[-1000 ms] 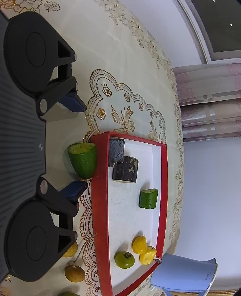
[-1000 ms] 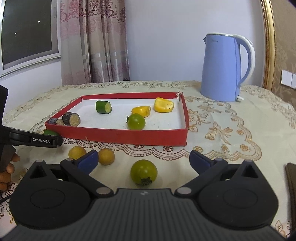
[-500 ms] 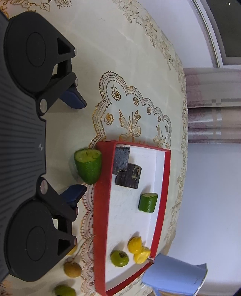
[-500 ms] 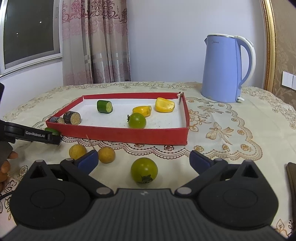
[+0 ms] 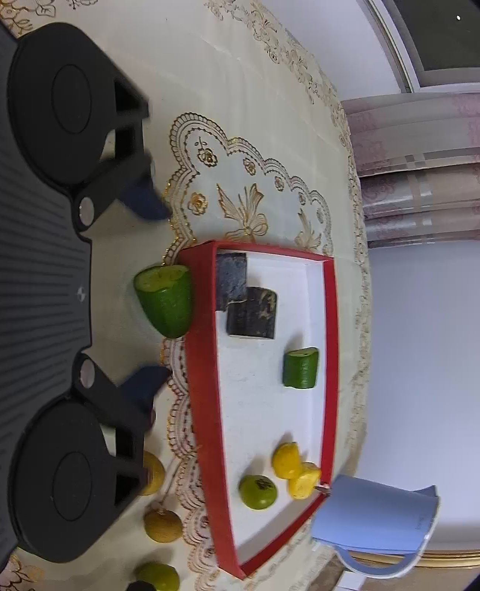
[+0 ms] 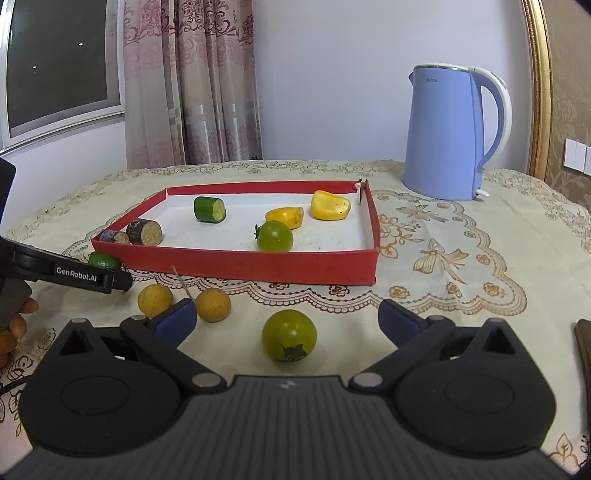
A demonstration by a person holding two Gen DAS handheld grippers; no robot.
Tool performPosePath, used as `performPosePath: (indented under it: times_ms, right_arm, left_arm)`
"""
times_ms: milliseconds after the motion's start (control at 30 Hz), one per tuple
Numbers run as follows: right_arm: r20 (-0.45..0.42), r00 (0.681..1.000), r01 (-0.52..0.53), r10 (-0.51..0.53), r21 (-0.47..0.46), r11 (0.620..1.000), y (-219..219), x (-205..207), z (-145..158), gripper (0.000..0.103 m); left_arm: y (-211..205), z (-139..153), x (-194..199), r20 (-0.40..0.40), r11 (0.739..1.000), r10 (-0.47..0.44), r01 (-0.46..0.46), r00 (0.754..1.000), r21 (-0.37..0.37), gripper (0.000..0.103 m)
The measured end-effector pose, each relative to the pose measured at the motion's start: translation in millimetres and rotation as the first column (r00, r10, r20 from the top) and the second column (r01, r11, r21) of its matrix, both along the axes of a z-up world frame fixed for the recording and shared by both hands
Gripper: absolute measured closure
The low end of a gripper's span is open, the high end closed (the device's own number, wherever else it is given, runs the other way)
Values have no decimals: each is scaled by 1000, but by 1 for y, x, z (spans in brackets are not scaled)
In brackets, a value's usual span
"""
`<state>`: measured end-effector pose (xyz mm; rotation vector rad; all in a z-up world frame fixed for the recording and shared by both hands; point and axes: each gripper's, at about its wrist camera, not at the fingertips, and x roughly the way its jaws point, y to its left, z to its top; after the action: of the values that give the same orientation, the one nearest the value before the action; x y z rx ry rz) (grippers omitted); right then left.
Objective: Organize fruits
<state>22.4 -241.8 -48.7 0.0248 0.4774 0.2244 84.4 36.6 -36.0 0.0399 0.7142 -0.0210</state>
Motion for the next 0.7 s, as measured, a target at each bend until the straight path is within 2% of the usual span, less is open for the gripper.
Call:
performPosePath:
  times_ms: [33, 67, 300, 367, 467, 533, 700]
  right_arm:
    - [-2, 1000, 1, -1, 2, 1000, 0, 0, 0, 0]
    - [-4, 1000, 3, -2, 5, 1000, -1, 1, -1, 0]
    - [-11, 1000, 7, -7, 20, 1000, -3, 2, -2, 0]
    - [-10, 1000, 6, -6, 21, 1000, -3, 2, -2, 0]
    - [-11, 1000, 4, -4, 21, 1000, -3, 2, -2, 0]
    - [-10, 1000, 3, -3, 20, 1000, -3, 2, -2, 0]
    - [-15, 1000, 0, 0, 27, 1000, -3, 2, -2, 0]
  left_arm:
    - [3, 1, -1, 9, 1000, -3, 3, 1000, -10, 57]
    - [4, 3, -1, 7, 1000, -5, 5, 1000, -14, 62]
    - [12, 15, -21, -4, 997, -45, 44, 999, -71, 62]
    - [12, 18, -30, -22, 987, -87, 83, 996, -138, 62]
    - [9, 17, -36, -45, 977, -119, 109, 992, -185, 62]
    - [5, 15, -40, -34, 979, -127, 120, 991, -163, 61]
    - [1, 18, -46, 23, 987, -137, 139, 990, -76, 50]
